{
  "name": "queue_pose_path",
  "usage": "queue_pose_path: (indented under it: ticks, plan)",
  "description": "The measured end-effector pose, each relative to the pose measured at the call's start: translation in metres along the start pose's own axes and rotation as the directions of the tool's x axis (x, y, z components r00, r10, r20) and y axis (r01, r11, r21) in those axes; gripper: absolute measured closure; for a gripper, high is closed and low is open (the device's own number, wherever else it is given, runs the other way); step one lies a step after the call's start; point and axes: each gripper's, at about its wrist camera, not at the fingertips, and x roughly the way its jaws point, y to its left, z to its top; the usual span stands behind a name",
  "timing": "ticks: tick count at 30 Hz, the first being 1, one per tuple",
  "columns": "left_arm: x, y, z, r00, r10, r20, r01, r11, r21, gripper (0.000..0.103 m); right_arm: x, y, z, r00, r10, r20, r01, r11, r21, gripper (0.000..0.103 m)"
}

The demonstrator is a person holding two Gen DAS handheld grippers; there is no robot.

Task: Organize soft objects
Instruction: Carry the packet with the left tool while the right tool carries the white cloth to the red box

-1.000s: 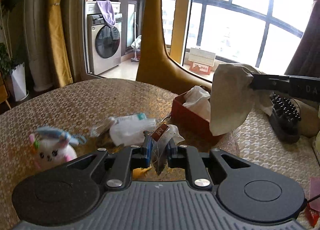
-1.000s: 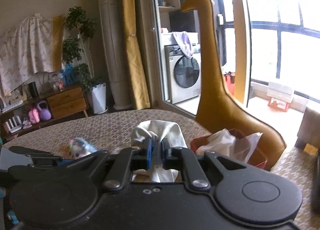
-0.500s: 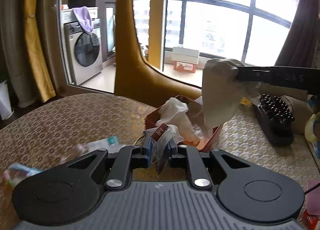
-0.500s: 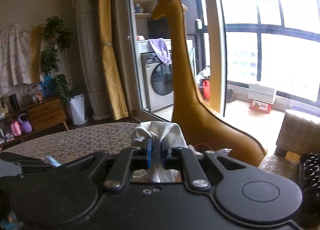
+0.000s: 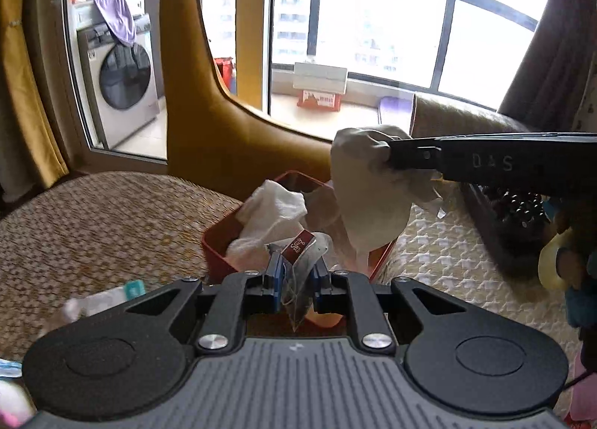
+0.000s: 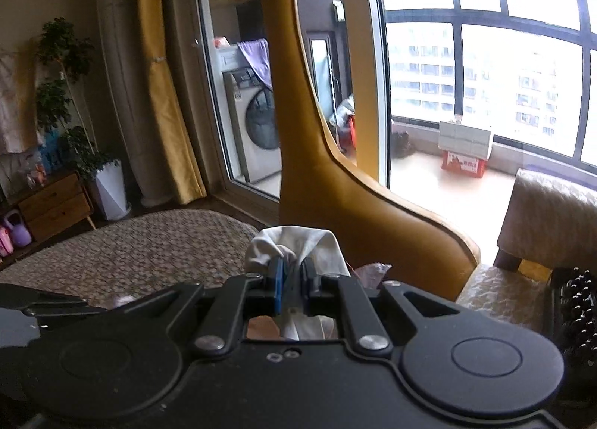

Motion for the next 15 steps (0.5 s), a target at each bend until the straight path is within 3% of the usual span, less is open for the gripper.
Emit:
queue_pose_path:
  ticks: [15]
  plan:
    - [0.085, 0.004, 0.006, 0.995, 0.008, -0.096, -0.013, 0.998, -0.054, 0.088, 0.075, -0.024, -0.008, 0.983, -0.034, -0.178, 0.044, 0.998, 0.051, 0.095]
